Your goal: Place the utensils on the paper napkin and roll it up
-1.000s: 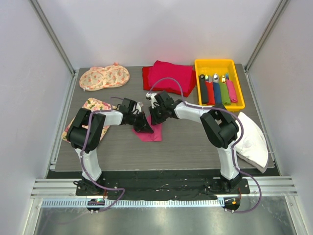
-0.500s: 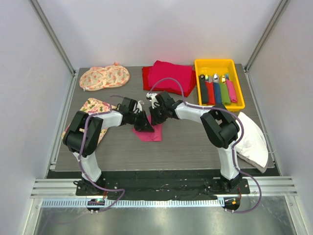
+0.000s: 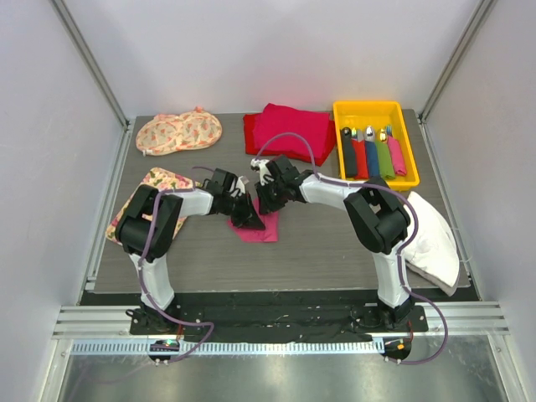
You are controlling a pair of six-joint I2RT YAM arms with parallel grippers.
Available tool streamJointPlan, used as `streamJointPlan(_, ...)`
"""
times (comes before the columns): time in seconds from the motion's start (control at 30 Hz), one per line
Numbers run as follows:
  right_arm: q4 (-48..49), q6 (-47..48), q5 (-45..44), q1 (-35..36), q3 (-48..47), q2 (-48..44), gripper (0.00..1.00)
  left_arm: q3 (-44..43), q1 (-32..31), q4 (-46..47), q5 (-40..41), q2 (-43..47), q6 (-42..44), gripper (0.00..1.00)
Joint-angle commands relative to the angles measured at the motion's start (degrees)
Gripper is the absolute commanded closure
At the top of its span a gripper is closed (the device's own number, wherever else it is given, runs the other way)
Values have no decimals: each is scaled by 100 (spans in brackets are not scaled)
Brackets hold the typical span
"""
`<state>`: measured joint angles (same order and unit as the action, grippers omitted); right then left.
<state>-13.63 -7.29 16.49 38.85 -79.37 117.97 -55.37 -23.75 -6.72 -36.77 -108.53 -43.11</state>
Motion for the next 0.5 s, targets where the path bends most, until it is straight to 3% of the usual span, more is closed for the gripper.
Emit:
streamJointPlan(0.0, -324, -298, 213, -132, -403, -441, 77, 141, 10, -514, 847, -476, 304, 96)
streamJointPlan(0.13, -334, -966, 591, -448, -299, -1020, 61, 141, 19, -471, 821, -494, 277, 97)
streamJointPlan(0.3, -202, -1494, 1031, -879, 281, -1364, 61, 53, 19, -392, 777, -616, 154, 97)
streamJointPlan(0.47, 272, -2214, 1593, -853, 939, -1470, 69, -35, 19, -339, 742, -731, 66, 97)
